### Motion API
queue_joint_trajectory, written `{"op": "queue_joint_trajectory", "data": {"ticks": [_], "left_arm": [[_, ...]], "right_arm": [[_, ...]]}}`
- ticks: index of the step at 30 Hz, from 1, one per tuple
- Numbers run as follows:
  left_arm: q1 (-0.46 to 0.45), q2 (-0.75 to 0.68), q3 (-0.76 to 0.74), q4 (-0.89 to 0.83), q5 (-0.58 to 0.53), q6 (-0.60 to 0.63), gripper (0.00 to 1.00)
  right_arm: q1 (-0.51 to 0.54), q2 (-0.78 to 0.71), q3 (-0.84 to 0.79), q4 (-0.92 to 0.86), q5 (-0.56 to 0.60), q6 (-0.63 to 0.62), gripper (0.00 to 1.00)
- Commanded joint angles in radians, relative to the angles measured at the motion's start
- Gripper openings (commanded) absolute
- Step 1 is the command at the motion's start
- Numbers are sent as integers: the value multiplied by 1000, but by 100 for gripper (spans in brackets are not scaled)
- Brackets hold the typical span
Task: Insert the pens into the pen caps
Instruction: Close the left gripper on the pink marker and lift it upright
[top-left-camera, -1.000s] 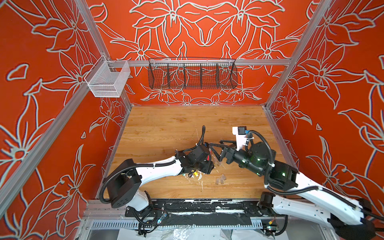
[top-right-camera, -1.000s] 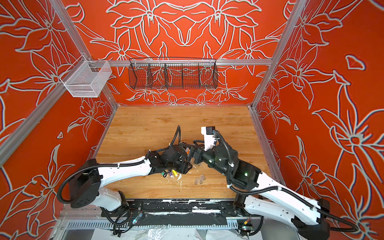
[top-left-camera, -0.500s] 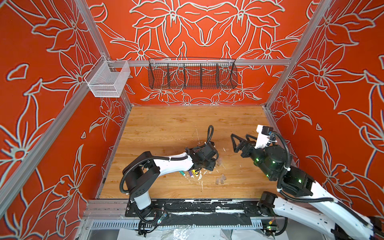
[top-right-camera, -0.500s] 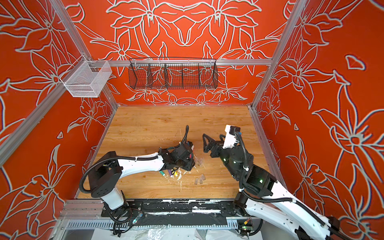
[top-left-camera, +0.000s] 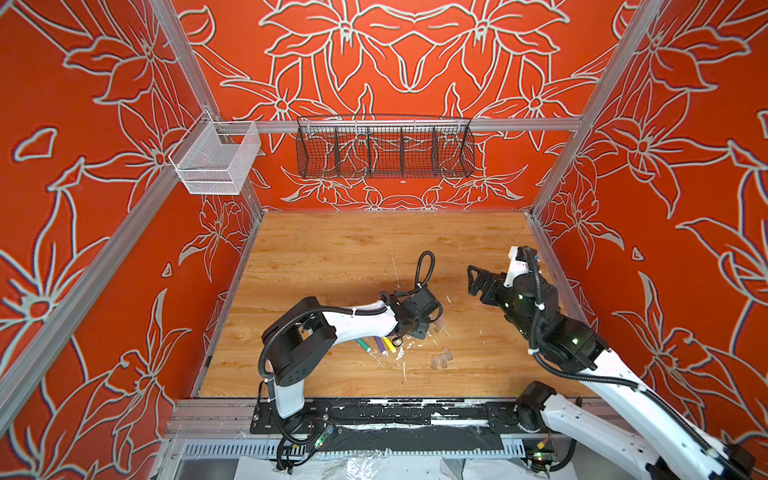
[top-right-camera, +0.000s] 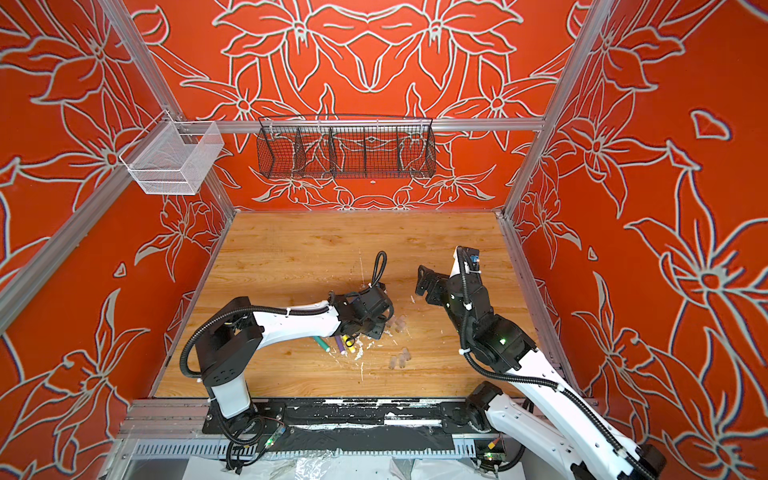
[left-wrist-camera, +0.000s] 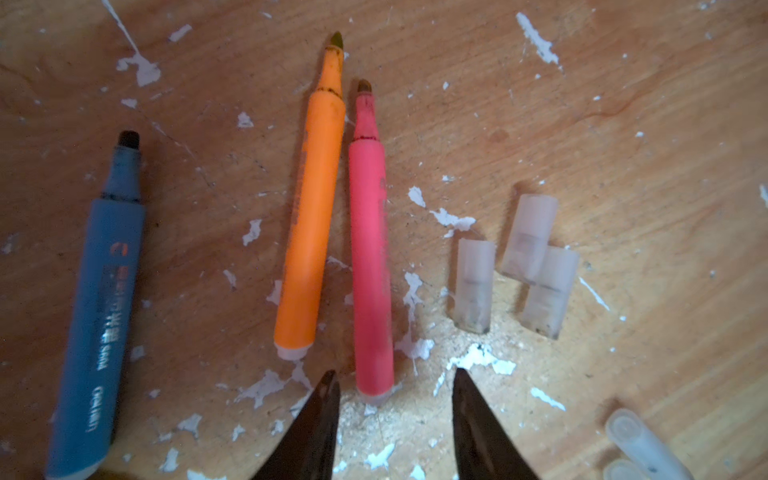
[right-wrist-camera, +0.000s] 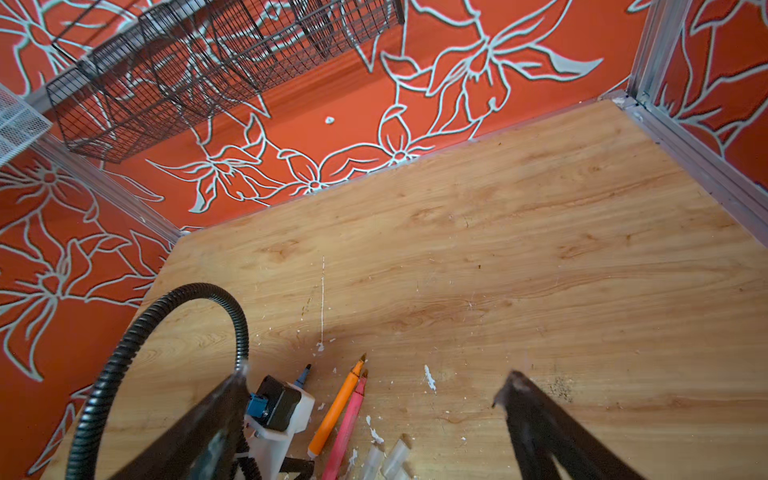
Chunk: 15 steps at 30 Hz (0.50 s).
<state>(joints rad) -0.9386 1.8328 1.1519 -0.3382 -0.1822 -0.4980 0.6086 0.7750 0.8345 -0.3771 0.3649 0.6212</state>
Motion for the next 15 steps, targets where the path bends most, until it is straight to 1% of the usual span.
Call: {"op": "queue_joint_trajectory", "data": {"ticks": [1, 8, 15], "left_arm": [[9, 40, 37, -47, -22, -1, 40], [35, 108, 77, -78, -31, -6, 36], [52, 140, 77, -75, -24, -8, 33]], "right_arm": [[-29, 9, -27, -3, -43, 51, 97], [-58, 13, -59, 16, -78, 66, 97], [-70, 7, -82, 24, -89, 69, 97]]}}
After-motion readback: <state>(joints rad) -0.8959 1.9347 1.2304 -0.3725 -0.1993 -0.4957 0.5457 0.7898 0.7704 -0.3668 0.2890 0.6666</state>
